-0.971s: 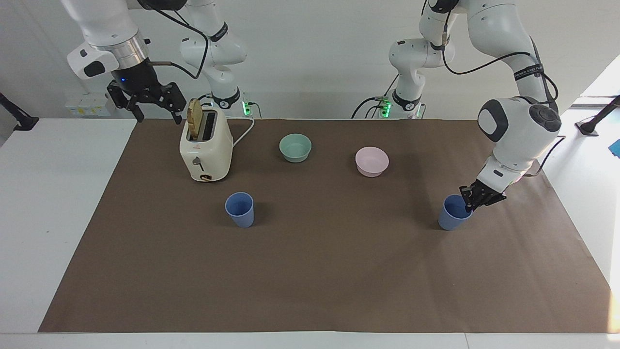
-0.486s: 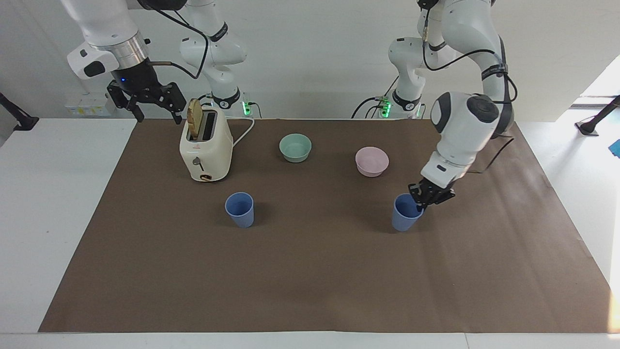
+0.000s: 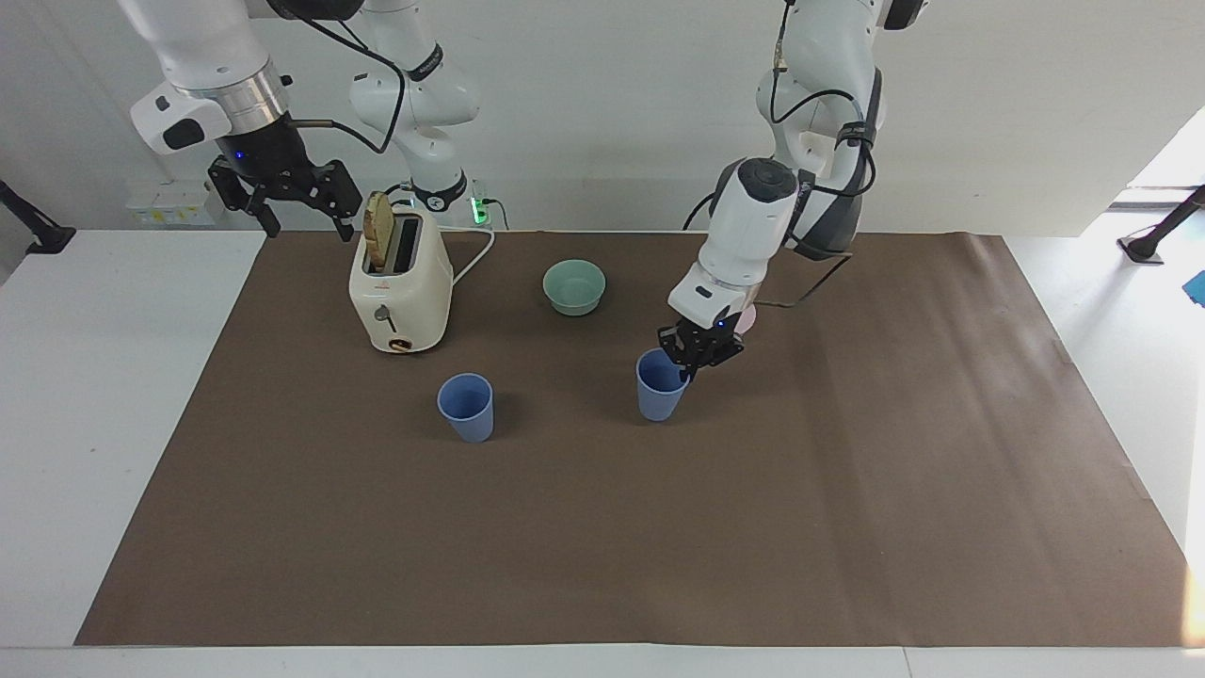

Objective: Stack blue cups with both arms
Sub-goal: 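Carry the blue cup with the left gripper toward the table center, then open the left gripper and withdraw while the right gripper reaches the cup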

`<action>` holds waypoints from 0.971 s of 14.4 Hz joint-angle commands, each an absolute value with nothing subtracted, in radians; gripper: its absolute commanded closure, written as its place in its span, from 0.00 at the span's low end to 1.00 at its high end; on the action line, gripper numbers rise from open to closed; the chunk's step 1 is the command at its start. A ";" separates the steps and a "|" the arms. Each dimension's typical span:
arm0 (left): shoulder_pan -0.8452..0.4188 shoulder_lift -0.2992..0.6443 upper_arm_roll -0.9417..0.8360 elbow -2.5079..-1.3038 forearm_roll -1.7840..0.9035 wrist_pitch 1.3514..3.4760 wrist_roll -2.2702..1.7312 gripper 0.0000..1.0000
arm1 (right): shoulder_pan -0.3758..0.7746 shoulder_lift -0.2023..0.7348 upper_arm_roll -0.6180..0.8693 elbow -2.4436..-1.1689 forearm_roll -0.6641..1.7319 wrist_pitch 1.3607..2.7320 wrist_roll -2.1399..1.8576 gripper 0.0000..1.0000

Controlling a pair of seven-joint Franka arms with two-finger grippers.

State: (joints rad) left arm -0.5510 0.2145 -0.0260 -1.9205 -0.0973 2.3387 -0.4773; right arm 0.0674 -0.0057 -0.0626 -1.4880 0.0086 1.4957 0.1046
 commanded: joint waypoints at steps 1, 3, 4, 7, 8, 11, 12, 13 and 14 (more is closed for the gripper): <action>-0.600 0.195 -0.006 -1.982 -0.104 2.370 -0.506 0.99 | 0.055 -0.012 -0.057 -1.493 0.021 1.500 0.115 0.00; -0.600 0.196 -0.006 -1.974 -0.104 2.359 -0.511 0.45 | 0.055 -0.012 -0.057 -1.493 0.021 1.500 0.115 0.00; -0.600 0.196 -0.006 -1.970 -0.104 2.356 -0.503 0.11 | 0.055 -0.012 -0.057 -1.493 0.021 1.500 0.115 0.00; -0.591 0.202 -0.002 -1.953 -0.092 2.350 -0.502 0.00 | 0.055 -0.012 -0.057 -1.493 0.021 1.500 0.115 0.00; -0.580 0.196 0.003 -1.939 -0.092 2.346 -0.499 0.00 | 0.055 -0.012 -0.057 -1.493 0.021 1.500 0.115 0.00; -0.516 0.152 0.011 -1.867 -0.092 2.257 -0.464 0.00 | 0.057 -0.011 -0.049 -1.490 0.025 1.517 0.112 0.00; -0.477 0.129 0.009 -1.847 -0.091 2.225 -0.412 0.00 | 0.064 -0.012 -0.048 -1.496 0.034 1.540 0.112 0.00; -0.444 0.105 0.009 -1.826 -0.091 2.180 -0.370 0.00 | 0.061 -0.015 -0.048 -1.508 0.053 1.563 0.109 0.00; -0.414 0.086 0.011 -1.804 -0.091 2.130 -0.330 0.00 | 0.067 -0.032 -0.048 -1.555 0.058 1.583 0.107 0.00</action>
